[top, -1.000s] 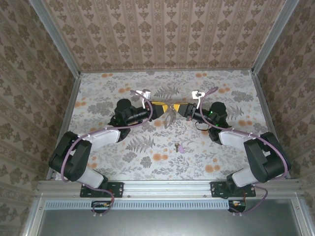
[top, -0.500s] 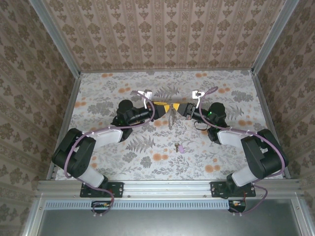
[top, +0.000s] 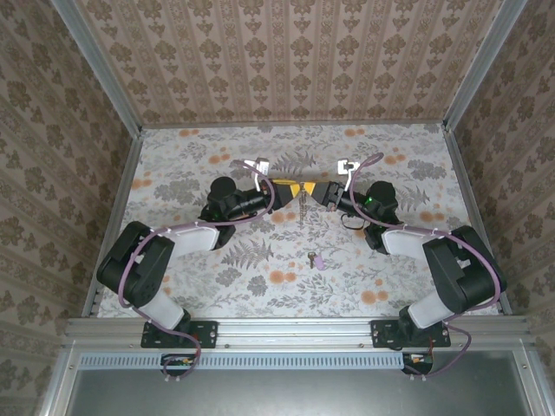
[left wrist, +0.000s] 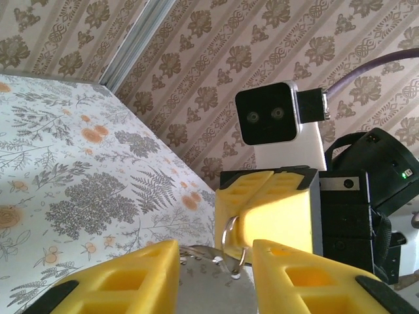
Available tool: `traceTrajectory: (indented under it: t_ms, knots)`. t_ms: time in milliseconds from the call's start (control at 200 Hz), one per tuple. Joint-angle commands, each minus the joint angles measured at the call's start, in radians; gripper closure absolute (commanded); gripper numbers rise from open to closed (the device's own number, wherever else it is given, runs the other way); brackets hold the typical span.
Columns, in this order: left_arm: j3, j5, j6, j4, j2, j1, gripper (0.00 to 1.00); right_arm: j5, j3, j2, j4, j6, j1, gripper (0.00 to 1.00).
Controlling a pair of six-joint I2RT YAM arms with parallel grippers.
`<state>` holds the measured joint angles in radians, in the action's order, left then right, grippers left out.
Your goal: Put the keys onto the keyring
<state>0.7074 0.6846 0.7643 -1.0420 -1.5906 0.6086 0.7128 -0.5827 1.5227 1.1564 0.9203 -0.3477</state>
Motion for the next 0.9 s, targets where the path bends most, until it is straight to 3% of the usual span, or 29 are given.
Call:
traceTrajectory:
  t_ms: [0,235,450,565,640,700,805,895]
  knots:
    - [0.029,0.021,0.009,-0.049,-0.015,0.011,0.66,-0.007,-0.025,0.010,0.056,0.003,-0.008,1.00]
    - [0.036,0.027,0.013,-0.058,-0.030,0.019,0.74,-0.008,-0.022,0.007,0.052,-0.003,-0.008,1.00]
    - [0.026,0.019,0.018,-0.081,-0.028,0.019,0.88,-0.011,-0.020,0.008,0.043,-0.009,-0.008,1.00]
    - [0.027,0.018,0.020,-0.087,-0.029,0.019,1.00,-0.010,-0.020,0.008,0.037,-0.012,-0.009,1.00]
    - [0.029,0.023,0.018,-0.087,-0.028,0.019,1.00,-0.008,-0.021,0.005,0.017,-0.019,-0.006,1.00]
    - [0.029,0.028,0.015,-0.083,-0.027,0.016,1.00,-0.011,-0.020,-0.008,-0.025,-0.033,0.003,0.81]
    - [0.030,0.048,0.000,-0.057,-0.013,0.005,1.00,-0.015,0.007,-0.047,-0.052,-0.044,0.035,0.69]
    - [0.036,0.077,-0.029,-0.008,0.005,-0.006,1.00,-0.009,0.026,-0.088,-0.097,-0.064,0.060,0.68]
